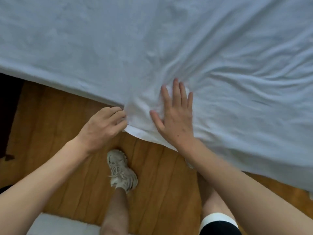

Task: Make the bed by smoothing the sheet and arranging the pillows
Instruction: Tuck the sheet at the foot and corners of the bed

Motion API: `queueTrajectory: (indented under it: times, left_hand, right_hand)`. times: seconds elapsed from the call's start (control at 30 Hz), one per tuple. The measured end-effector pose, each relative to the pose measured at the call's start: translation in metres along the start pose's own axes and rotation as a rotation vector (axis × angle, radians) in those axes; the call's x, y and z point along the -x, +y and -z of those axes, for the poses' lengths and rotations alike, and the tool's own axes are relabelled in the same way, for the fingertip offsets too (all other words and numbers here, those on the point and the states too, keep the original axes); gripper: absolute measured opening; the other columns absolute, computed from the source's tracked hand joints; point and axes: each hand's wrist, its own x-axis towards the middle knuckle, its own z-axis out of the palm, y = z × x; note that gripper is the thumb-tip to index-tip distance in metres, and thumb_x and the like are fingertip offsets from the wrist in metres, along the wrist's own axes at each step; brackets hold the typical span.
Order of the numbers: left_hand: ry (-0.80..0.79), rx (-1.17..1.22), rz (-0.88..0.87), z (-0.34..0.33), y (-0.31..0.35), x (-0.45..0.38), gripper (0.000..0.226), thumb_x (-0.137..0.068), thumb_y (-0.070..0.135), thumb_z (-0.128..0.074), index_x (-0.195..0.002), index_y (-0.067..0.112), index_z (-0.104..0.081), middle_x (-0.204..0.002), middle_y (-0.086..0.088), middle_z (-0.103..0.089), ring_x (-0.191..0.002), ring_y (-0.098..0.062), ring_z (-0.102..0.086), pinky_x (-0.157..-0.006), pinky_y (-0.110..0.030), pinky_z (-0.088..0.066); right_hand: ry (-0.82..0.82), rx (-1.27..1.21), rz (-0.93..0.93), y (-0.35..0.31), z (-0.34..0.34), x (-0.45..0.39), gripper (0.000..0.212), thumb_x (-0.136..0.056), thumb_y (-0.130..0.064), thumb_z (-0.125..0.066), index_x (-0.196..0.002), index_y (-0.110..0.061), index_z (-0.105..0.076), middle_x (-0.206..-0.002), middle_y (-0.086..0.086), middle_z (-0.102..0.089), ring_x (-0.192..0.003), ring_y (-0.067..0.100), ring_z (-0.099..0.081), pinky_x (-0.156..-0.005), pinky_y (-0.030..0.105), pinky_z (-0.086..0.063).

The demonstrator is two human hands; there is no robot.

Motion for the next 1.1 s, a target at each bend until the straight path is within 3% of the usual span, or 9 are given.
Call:
queueTrajectory:
  times: [0.17, 0.27, 0.37, 0.47, 0.53, 0.63, 0.73, 0.87, 1.1]
  left_hand:
    - [0.074, 0.255, 0.095, 0.033, 0.029, 0.061, 0.021, -0.074, -0.016, -0.063, -0.065, 0.003, -0.059, -0.064, -0.011, -0.053, -0.055, -0.022, -0.05, -0.047, -0.031, -0.047]
    - [0.108, 0.354, 0.239, 0.041, 0.052, 0.088, 0.027, -0.071, -0.014, -0.062, -0.065, 0.009, -0.048, -0.055, -0.005, -0.04, -0.046, -0.017, -0.035, -0.039, -0.03, -0.032]
    - [0.224, 0.508, 0.422, 0.045, 0.075, 0.095, 0.023, -0.087, -0.003, -0.044, -0.072, 0.014, -0.042, -0.052, -0.004, -0.039, -0.046, -0.017, -0.034, -0.041, -0.032, -0.031]
    - [0.28, 0.594, 0.525, 0.046, 0.086, 0.091, 0.032, -0.093, 0.007, -0.044, -0.062, 0.007, -0.053, -0.05, -0.004, -0.045, -0.042, -0.015, -0.04, -0.041, -0.028, -0.033]
    - [0.274, 0.601, 0.591, 0.043, 0.087, 0.091, 0.03, -0.087, 0.008, -0.053, -0.057, 0.004, -0.056, -0.048, -0.003, -0.047, -0.041, -0.011, -0.041, -0.04, -0.022, -0.034]
    - [0.315, 0.599, 0.684, 0.04, 0.082, 0.092, 0.023, -0.081, 0.004, -0.055, -0.057, 0.003, -0.055, -0.051, -0.004, -0.049, -0.051, -0.004, -0.036, -0.051, -0.011, -0.028]
    - [0.397, 0.574, 0.626, 0.043, 0.082, 0.082, 0.019, -0.081, -0.002, -0.063, -0.066, 0.005, -0.053, -0.063, -0.011, -0.055, -0.058, -0.009, -0.041, -0.051, -0.014, -0.033]
    - [0.504, 0.565, 0.514, 0.058, 0.085, 0.06, 0.029, -0.097, 0.011, -0.047, -0.068, 0.012, -0.04, -0.051, -0.005, -0.04, -0.059, -0.002, -0.022, -0.054, -0.011, -0.022]
    - [0.316, 0.444, 0.317, 0.052, 0.102, 0.107, 0.033, -0.077, -0.015, -0.054, -0.054, 0.008, -0.044, -0.048, -0.005, -0.036, -0.043, -0.014, -0.029, -0.036, -0.029, -0.03]
  right_hand:
    - [-0.057, -0.163, 0.139, -0.059, -0.006, 0.054, 0.06, -0.092, -0.053, -0.044, -0.131, -0.009, -0.055, -0.147, 0.021, -0.039, -0.137, 0.036, -0.035, -0.112, 0.052, -0.026]
    - [-0.038, -0.179, 0.236, -0.081, 0.01, 0.082, 0.055, -0.086, -0.053, -0.058, -0.116, -0.007, -0.065, -0.122, 0.016, -0.059, -0.109, 0.031, -0.055, -0.092, 0.04, -0.044]
    - [-0.084, -0.141, 0.331, -0.095, 0.024, 0.102, 0.041, -0.083, -0.042, -0.061, -0.108, -0.01, -0.065, -0.098, 0.009, -0.063, -0.082, 0.023, -0.056, -0.066, 0.032, -0.048]
    - [-0.134, -0.08, 0.372, -0.091, 0.024, 0.107, 0.018, -0.077, -0.017, -0.061, -0.095, -0.011, -0.062, -0.078, 0.006, -0.059, -0.06, 0.018, -0.049, -0.046, 0.025, -0.041]
    - [-0.1, -0.057, 0.336, -0.089, 0.017, 0.108, 0.023, -0.066, 0.002, -0.062, -0.084, -0.012, -0.055, -0.065, 0.004, -0.049, -0.049, 0.017, -0.039, -0.039, 0.022, -0.028]
    - [-0.023, -0.085, 0.344, -0.095, 0.008, 0.112, 0.028, -0.064, 0.009, -0.052, -0.08, -0.012, -0.042, -0.059, 0.003, -0.041, -0.042, 0.017, -0.032, -0.038, 0.021, -0.021]
    - [0.088, -0.125, 0.282, -0.098, 0.011, 0.115, 0.027, -0.058, 0.012, -0.047, -0.073, -0.01, -0.05, -0.055, 0.002, -0.038, -0.04, 0.018, -0.031, -0.04, 0.021, -0.017]
    - [0.186, -0.144, 0.23, -0.098, 0.019, 0.126, 0.024, -0.058, 0.015, -0.063, -0.069, -0.007, -0.059, -0.054, 0.002, -0.041, -0.042, 0.018, -0.033, -0.037, 0.025, -0.022]
    - [0.109, -0.181, 0.296, -0.096, 0.019, 0.14, 0.027, -0.064, 0.019, -0.05, -0.068, -0.007, -0.053, -0.06, 0.006, -0.045, -0.046, 0.018, -0.034, -0.037, 0.029, -0.029]
